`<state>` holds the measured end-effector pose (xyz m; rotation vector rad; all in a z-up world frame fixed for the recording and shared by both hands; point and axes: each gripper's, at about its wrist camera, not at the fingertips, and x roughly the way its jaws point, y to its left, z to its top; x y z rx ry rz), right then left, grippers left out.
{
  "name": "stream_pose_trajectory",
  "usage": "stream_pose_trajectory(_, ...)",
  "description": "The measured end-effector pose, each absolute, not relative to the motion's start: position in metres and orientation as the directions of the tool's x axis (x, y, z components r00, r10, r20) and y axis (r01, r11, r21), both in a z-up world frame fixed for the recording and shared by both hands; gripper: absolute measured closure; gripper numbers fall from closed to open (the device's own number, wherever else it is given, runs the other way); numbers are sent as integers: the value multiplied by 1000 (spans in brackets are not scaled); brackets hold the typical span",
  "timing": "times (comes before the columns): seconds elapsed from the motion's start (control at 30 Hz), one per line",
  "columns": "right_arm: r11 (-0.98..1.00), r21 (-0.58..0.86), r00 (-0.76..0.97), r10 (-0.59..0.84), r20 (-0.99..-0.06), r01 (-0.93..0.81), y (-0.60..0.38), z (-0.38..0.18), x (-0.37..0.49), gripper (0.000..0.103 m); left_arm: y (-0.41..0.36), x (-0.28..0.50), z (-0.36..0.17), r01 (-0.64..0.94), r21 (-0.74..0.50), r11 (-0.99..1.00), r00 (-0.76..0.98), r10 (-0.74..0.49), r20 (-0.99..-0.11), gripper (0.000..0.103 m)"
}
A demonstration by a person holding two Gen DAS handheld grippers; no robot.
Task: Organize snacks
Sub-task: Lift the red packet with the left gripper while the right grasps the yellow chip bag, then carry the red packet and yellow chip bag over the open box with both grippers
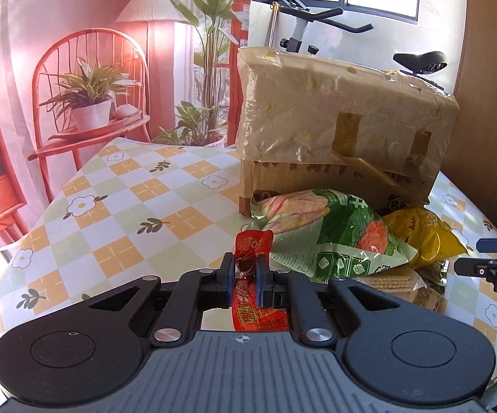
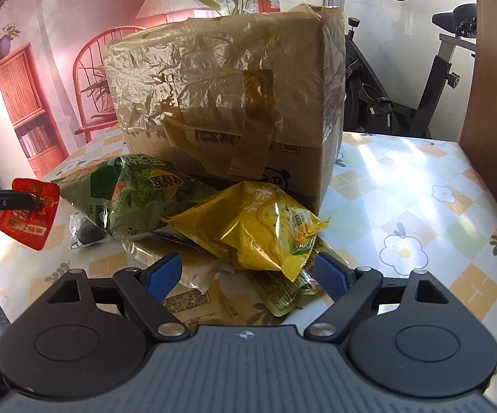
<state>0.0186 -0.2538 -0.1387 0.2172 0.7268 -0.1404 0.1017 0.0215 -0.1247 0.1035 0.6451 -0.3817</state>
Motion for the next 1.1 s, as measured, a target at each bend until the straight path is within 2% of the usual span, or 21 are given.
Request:
stream_pose_trajectory(0.13, 968, 113, 694, -76, -716, 223, -267, -154, 15, 26, 19, 106, -121, 360, -31, 932, 746, -308, -590, 90)
stream_pose_trajectory(0.27, 957, 138, 676, -76, -733, 257, -276, -163, 18, 27, 21, 106, -118, 357, -32, 933, 753, -308, -582, 90)
stream_pose_trajectory(0.4, 968, 131, 702, -60, -710, 215, -269, -152, 20, 27, 27, 106, -113, 347, -42, 937, 762, -308, -570, 90)
stream_pose_trajectory(0.63, 995, 32, 724, -48, -688, 96, -257, -136, 49, 17, 30, 107, -103, 335, -45, 941, 780, -304, -546, 90)
stream_pose_trajectory(0.8, 988, -143, 709, -56, -703, -64, -234, -147, 74, 9, 29, 107, -103, 335, -46, 941, 781, -305, -545, 90)
stream_pose_trajectory(0.97, 990, -127, 674, -51, -737, -64, -238, -164, 100, 9, 29, 107, -103, 345, -41, 938, 780, -310, -544, 90)
stream_pose_trajectory(1.1, 997, -76, 685, -35, -727, -30, -246, -164, 105, 19, 29, 108, -101, 345, -43, 938, 782, -312, -540, 90)
